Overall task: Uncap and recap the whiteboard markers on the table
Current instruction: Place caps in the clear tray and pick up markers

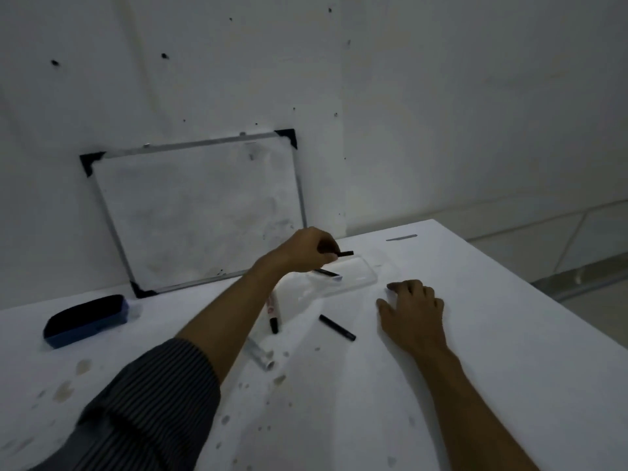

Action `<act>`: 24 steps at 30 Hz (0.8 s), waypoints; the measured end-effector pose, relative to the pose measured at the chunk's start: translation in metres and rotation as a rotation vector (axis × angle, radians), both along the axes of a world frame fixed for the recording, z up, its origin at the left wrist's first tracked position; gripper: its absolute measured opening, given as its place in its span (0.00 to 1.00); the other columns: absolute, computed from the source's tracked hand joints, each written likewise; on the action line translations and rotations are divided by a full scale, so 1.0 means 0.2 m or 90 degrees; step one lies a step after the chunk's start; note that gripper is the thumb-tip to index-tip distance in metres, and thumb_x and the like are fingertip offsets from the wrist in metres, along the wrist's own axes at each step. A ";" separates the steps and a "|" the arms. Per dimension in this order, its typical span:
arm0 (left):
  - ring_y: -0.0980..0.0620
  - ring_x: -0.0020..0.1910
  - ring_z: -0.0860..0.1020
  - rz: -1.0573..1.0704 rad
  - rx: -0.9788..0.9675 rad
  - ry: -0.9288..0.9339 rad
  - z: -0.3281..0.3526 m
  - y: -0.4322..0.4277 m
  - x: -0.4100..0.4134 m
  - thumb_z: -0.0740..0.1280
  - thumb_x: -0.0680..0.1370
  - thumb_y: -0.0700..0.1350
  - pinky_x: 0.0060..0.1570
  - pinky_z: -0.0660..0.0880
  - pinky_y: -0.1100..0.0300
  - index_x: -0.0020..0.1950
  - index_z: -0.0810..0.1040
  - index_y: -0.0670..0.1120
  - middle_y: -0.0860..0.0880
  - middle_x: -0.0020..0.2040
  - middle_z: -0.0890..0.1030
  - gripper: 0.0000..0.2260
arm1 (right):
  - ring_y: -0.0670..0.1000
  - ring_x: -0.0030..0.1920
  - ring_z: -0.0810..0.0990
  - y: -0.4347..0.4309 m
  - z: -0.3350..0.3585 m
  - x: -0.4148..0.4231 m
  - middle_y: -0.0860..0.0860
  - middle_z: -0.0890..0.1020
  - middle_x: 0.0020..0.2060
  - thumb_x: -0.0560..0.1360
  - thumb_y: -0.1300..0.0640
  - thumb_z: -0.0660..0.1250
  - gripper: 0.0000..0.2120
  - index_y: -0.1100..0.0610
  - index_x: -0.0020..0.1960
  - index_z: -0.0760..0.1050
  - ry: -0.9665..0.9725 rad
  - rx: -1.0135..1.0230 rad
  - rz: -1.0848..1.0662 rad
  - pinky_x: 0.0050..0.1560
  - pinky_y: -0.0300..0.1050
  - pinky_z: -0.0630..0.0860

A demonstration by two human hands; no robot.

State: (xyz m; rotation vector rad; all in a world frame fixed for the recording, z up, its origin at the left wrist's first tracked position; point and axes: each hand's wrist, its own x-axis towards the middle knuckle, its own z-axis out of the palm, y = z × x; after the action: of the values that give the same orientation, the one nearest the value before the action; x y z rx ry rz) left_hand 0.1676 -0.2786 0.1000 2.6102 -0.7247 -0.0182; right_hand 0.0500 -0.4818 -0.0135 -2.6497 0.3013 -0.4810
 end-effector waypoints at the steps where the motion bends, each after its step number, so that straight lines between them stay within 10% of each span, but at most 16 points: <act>1: 0.53 0.51 0.80 -0.015 0.028 -0.001 -0.02 -0.05 0.06 0.71 0.80 0.45 0.53 0.76 0.59 0.60 0.85 0.46 0.47 0.55 0.86 0.10 | 0.59 0.66 0.73 -0.01 -0.01 0.01 0.54 0.77 0.64 0.78 0.46 0.66 0.21 0.54 0.68 0.77 -0.004 -0.017 -0.005 0.65 0.56 0.65; 15: 0.46 0.61 0.79 -0.056 0.259 -0.059 -0.17 -0.22 0.30 0.71 0.80 0.44 0.59 0.75 0.57 0.65 0.83 0.46 0.46 0.61 0.83 0.13 | 0.61 0.81 0.58 -0.01 -0.06 0.05 0.54 0.66 0.79 0.79 0.38 0.46 0.34 0.55 0.78 0.66 0.056 -0.072 0.025 0.77 0.61 0.53; 24: 0.55 0.47 0.81 -0.050 0.080 -0.143 0.01 0.02 -0.11 0.68 0.82 0.47 0.51 0.77 0.60 0.62 0.84 0.46 0.49 0.55 0.86 0.11 | 0.56 0.68 0.74 0.02 0.05 0.01 0.54 0.77 0.67 0.81 0.46 0.63 0.19 0.53 0.67 0.77 0.042 0.014 0.067 0.70 0.53 0.63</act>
State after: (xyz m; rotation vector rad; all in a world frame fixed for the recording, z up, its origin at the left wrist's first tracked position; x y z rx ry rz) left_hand 0.1447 -0.2754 0.1020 2.7297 -0.9306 0.2158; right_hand 0.0511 -0.4775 -0.0029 -2.6470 0.1853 -0.3558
